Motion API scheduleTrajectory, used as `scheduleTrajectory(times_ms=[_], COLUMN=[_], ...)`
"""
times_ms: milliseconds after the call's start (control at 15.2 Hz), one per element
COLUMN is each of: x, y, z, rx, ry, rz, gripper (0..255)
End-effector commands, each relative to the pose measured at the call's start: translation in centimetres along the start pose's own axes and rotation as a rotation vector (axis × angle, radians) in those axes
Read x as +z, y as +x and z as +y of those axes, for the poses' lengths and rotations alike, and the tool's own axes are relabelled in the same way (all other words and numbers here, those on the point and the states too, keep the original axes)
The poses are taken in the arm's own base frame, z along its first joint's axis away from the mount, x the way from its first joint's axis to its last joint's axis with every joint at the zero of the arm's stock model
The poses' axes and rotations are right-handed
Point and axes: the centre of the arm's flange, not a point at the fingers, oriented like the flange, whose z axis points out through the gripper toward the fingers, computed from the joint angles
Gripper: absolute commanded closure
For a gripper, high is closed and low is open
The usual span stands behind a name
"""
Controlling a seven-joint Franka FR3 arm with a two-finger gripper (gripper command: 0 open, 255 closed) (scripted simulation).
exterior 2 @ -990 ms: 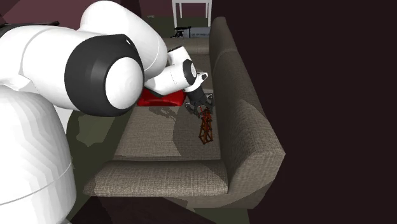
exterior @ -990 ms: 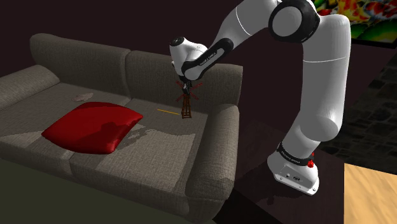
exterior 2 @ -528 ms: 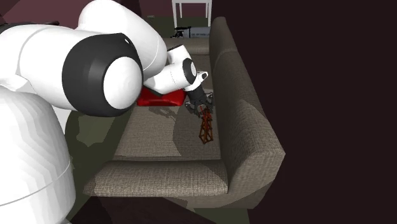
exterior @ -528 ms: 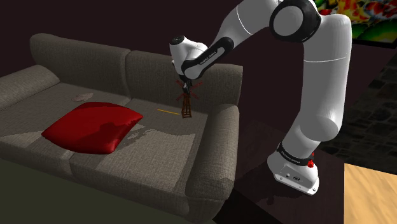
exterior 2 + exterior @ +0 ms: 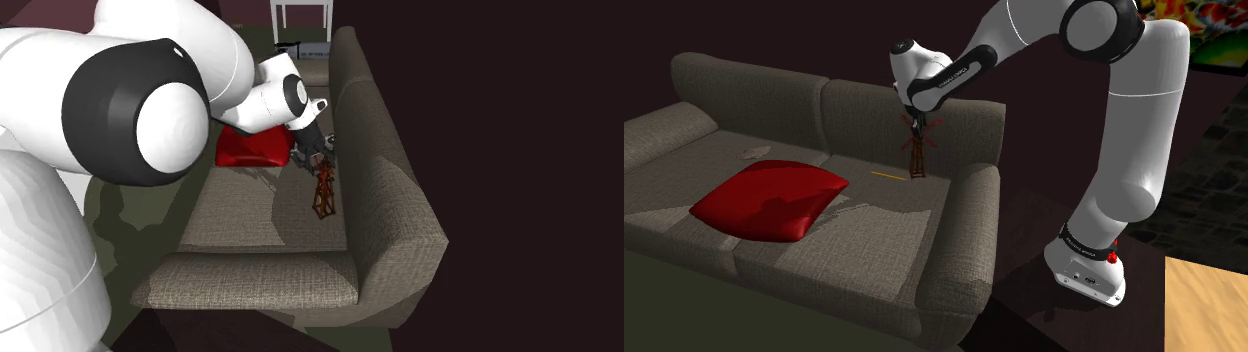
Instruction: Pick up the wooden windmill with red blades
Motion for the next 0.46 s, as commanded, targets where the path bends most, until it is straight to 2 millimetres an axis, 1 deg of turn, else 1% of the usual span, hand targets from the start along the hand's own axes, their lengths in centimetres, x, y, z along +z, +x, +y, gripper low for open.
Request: scheduleTrajectory(times_ms=[0, 264, 396], x=[-0.9, -2.9, -2.9], y=[-0.1, -0.4, -0.4], z=[0.4, 1.2, 1.2], rx=[0.0, 0.0, 0.0], ry=[0.0, 0.0, 0.0], rz=[0.0, 0.0, 0.0], gripper=[255, 255, 255])
